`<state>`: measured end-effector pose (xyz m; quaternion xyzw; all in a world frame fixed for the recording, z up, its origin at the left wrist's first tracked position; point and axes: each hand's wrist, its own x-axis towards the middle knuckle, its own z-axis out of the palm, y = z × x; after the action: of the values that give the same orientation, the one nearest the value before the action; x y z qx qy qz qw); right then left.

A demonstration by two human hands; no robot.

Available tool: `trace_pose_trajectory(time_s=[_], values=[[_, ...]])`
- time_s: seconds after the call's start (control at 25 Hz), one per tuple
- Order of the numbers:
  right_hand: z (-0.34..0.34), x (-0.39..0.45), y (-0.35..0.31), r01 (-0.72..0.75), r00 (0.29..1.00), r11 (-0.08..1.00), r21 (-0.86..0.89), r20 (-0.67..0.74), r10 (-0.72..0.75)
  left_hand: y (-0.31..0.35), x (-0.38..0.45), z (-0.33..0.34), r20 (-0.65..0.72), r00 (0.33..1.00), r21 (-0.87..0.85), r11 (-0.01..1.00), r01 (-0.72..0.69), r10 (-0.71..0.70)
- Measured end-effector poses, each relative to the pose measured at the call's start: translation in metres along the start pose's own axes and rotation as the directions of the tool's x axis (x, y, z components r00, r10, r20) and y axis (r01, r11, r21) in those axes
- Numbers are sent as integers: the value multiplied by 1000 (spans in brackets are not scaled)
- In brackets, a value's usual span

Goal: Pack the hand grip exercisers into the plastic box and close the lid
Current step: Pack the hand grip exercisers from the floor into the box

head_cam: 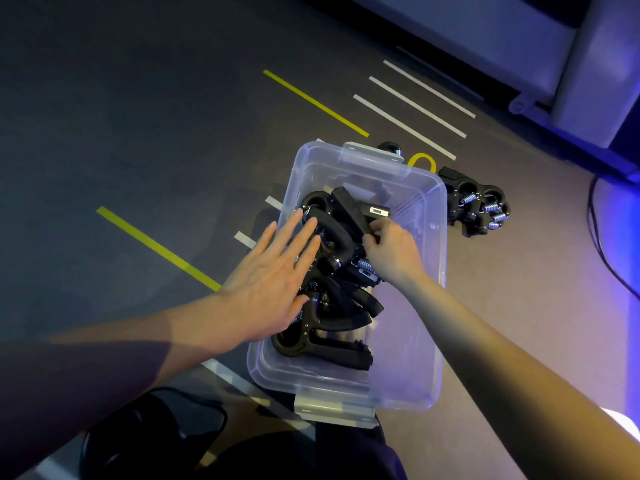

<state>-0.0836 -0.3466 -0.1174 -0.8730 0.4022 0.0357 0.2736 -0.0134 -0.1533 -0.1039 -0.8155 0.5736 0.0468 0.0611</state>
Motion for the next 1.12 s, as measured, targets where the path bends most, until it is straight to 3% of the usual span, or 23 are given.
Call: trace_pose_trajectory(time_s=[0.16,0.32,0.44,0.6,0.72,0.76,0.88,1.04,1.12], values=[[-4,21,-16,118,992,979,-164,-14,-122,-1,-1,6,-94,996,-73,997,-13,6],[-6,35,-23,125,992,975,-182,35,-120,-3,-1,9,-129,992,-88,996,-22,11],[-18,30,-20,208,977,963,-173,-4,-212,-3,-1,10,-157,988,-84,996,-12,-1],[-45,7,-24,271,946,961,64,-200,-253,-2,-2,11,-175,984,-73,997,16,-28],[-51,-7,-30,180,947,944,278,-308,-90,-1,-3,13,-162,986,-62,998,22,-32],[-47,-10,-29,121,960,897,425,-280,3,-1,-3,13,-160,987,-58,998,20,-29],[-27,-19,-24,-26,976,616,787,-112,185,-1,-1,12,-159,987,-52,999,9,-17],[-14,-22,-17,-25,973,390,920,-67,220,-3,-1,13,-161,987,-37,999,4,-10],[-13,-21,-12,18,984,412,911,-88,153,-4,-1,13,-157,987,-31,1000,4,-8]])
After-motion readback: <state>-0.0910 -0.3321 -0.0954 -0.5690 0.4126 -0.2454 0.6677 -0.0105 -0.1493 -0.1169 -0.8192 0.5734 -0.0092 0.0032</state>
